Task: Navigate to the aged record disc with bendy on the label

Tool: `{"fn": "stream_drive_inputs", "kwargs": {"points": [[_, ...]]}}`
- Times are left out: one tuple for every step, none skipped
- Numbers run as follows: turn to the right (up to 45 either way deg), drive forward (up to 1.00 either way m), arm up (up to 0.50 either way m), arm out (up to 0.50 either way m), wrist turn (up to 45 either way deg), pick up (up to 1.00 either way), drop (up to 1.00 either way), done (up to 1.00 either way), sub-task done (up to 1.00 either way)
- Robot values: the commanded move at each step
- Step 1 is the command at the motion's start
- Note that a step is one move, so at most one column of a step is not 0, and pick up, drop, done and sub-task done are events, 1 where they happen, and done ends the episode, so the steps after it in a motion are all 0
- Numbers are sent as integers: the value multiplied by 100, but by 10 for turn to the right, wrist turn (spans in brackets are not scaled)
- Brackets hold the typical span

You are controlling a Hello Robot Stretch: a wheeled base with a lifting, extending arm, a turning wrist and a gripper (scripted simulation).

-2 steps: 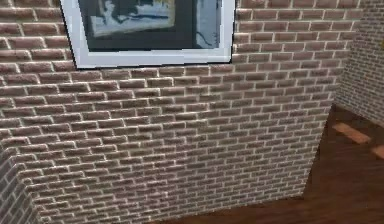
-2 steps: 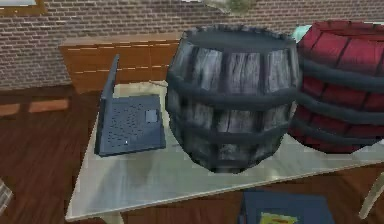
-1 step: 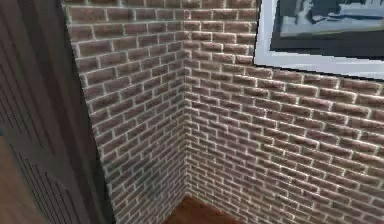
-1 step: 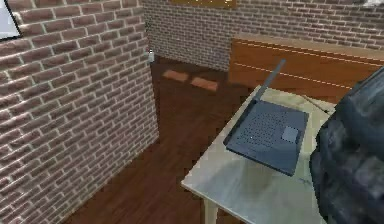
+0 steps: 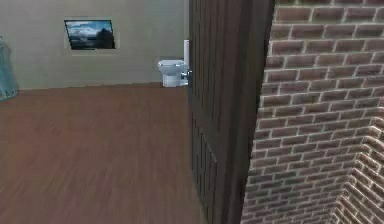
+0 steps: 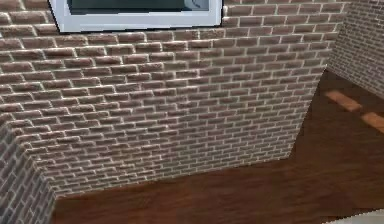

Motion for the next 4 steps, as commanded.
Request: {"fn": "stream_drive_inputs", "kwargs": {"points": [[-390, 0, 0, 0, 0, 0, 0, 0, 0], [0, 35, 0, 0, 0, 0, 0, 0, 0], [-390, 0, 0, 0, 0, 0, 0, 0, 0], [0, 75, 0, 0, 0, 0, 0, 0, 0]]}}
